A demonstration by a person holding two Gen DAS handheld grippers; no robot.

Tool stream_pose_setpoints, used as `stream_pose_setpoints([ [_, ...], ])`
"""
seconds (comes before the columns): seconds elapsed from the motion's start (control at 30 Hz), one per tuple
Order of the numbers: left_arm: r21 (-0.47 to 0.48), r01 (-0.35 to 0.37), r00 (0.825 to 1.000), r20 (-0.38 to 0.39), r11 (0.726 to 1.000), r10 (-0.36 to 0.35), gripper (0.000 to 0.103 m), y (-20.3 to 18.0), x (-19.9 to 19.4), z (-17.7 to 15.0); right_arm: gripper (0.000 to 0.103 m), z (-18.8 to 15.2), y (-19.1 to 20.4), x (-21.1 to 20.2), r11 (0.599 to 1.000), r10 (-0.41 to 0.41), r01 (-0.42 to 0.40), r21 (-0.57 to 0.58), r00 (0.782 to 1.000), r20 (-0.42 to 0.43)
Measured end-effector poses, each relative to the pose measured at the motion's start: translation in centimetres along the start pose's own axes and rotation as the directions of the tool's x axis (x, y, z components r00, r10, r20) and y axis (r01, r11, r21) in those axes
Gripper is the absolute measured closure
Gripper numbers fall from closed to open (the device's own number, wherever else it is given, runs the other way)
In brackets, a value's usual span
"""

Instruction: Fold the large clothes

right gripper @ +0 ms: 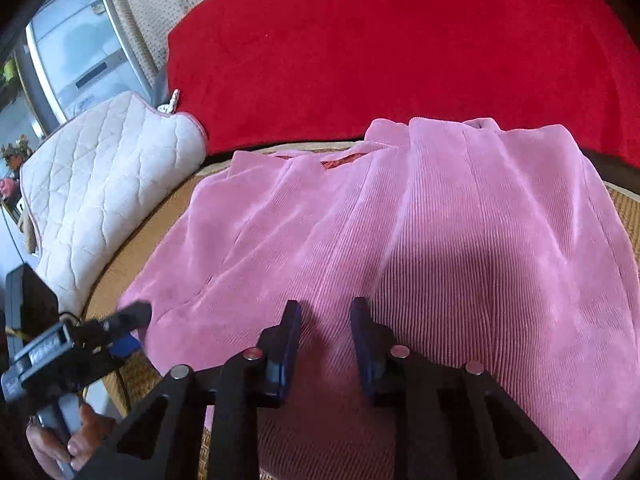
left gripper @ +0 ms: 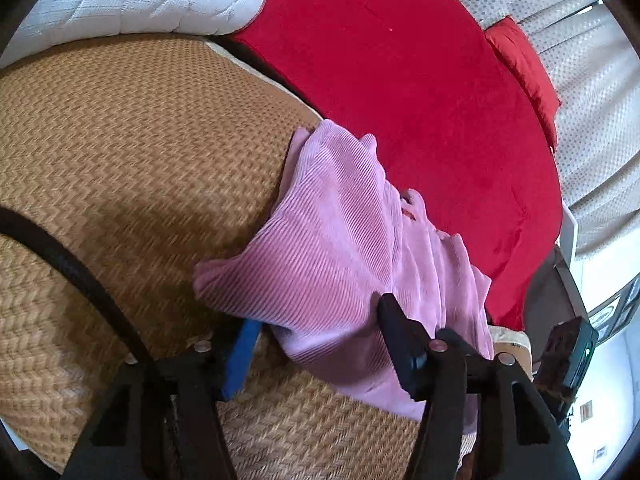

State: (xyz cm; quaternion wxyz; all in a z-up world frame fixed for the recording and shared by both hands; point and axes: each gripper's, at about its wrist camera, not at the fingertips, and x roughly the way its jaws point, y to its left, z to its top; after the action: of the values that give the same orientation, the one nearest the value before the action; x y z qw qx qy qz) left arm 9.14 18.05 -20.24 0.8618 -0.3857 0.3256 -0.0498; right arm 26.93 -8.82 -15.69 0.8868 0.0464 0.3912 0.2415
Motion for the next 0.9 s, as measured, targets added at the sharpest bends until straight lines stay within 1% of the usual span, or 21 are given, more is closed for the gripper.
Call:
stream_pose_setpoints([
  [0.1, -0.002, 0.012, 1.000, 0.015, 1.000, -0.012, 0.042, -0.4, 1.1, 0.5, 0.073, 0.1, -0.7, 0.1, 0.999, 0.034, -0.034, 0.022, 0.999, -0.009],
  [0.13, -0.011, 0.016, 1.000, 0.018, 1.000, -0.016, 0.044, -0.4, 1.2, 0.6, 0.073, 0.1, -1.2, 0.1, 0.997, 0.057, -0.057, 0.046, 0.998, -0.013],
  [0.17, -0.022, 0.023, 1.000, 0.018, 0.999, -0.022, 0.051, -0.4, 1.7, 0.9, 0.073, 0.1, -1.4, 0.2, 0.996, 0.071, -0.070, 0.057, 0.997, -0.015],
  [0.2, -0.030, 0.025, 1.000, 0.018, 0.999, -0.025, 0.055, -0.4, 2.0, 1.1, 0.074, 0.3, -1.5, 0.2, 0.994, 0.084, -0.083, 0.067, 0.996, -0.017],
  [0.23, -0.023, 0.018, 1.000, 0.020, 1.000, -0.017, 0.063, -0.5, 2.3, 1.3, 0.075, 0.3, -1.8, 0.2, 0.992, 0.096, -0.095, 0.079, 0.995, -0.019],
  [0.27, -0.010, 0.008, 1.000, 0.020, 1.000, -0.008, 0.069, -0.8, 3.2, 1.8, 0.075, 0.3, -1.7, 0.3, 0.992, 0.102, -0.100, 0.081, 0.995, -0.018],
  [0.3, 0.010, -0.006, 1.000, 0.027, 1.000, 0.005, 0.070, -1.3, 4.1, 2.1, 0.075, 0.3, -1.7, 0.4, 0.991, 0.107, -0.106, 0.081, 0.994, -0.017],
  [0.4, 0.008, -0.015, 0.999, 0.040, 1.000, 0.014, 0.070, -1.6, 4.9, 2.5, 0.076, 0.1, -1.9, 0.4, 0.989, 0.122, -0.120, 0.086, 0.992, -0.016],
  [0.47, -0.033, -0.009, 1.000, 0.028, 0.999, 0.010, 0.054, -1.3, 5.6, 2.9, 0.076, 0.2, -2.1, 0.5, 0.987, 0.136, -0.134, 0.092, 0.991, -0.016],
  [0.53, -0.073, 0.014, 0.999, 0.031, 0.997, -0.012, 0.055, -1.0, 6.3, 3.4, 0.078, 0.2, -2.2, 0.6, 0.984, 0.148, -0.145, 0.101, 0.989, -0.019],
  [0.6, -0.074, 0.013, 1.000, 0.028, 0.997, -0.011, 0.067, -1.2, 6.9, 4.0, 0.079, 0.2, -2.4, 0.6, 0.981, 0.162, -0.158, 0.113, 0.987, -0.022],
  [0.67, 0.013, -0.024, 0.999, 0.037, 1.000, 0.024, 0.076, -2.7, 6.6, 4.0, 0.081, 0.3, -2.6, 0.7, 0.978, 0.172, -0.168, 0.124, 0.985, -0.026],
  [0.7, 0.115, -0.062, 0.996, 0.066, 0.991, 0.054, 0.077, -4.3, 6.2, 3.8, 0.081, 0.3, -2.8, 0.8, 0.976, 0.180, -0.174, 0.131, 0.983, -0.029],
  [0.73, 0.198, -0.077, 0.994, 0.089, 0.977, 0.061, 0.079, -5.7, 6.0, 3.6, 0.082, 0.4, -3.0, 0.8, 0.973, 0.190, -0.184, 0.142, 0.981, -0.033],
  [0.77, 0.248, -0.076, 0.993, 0.101, 0.966, 0.052, 0.079, -6.6, 5.7, 3.3, 0.083, 0.5, -3.3, 0.8, 0.968, 0.203, -0.195, 0.158, 0.978, -0.038],
  [0.8, 0.316, -0.065, 0.993, 0.115, 0.946, 0.030, 0.080, -7.9, 5.3, 3.0, 0.085, 0.6, -3.5, 0.8, 0.964, 0.214, -0.204, 0.173, 0.976, -0.045],
  [0.87, 0.472, -0.073, 0.991, 0.135, 0.879, 0.009, 0.080, -10.4, 4.6, 2.0, 0.086, 0.9, -4.2, 0.9, 0.948, 0.256, -0.237, 0.212, 0.965, -0.065],
  [0.9, 0.567, -0.083, 0.992, 0.125, 0.820, 0.014, 0.080, -11.8, 5.1, 1.1, 0.086, 1.1, -4.6, 0.9, 0.938, 0.279, -0.256, 0.233, 0.958, -0.072],
])
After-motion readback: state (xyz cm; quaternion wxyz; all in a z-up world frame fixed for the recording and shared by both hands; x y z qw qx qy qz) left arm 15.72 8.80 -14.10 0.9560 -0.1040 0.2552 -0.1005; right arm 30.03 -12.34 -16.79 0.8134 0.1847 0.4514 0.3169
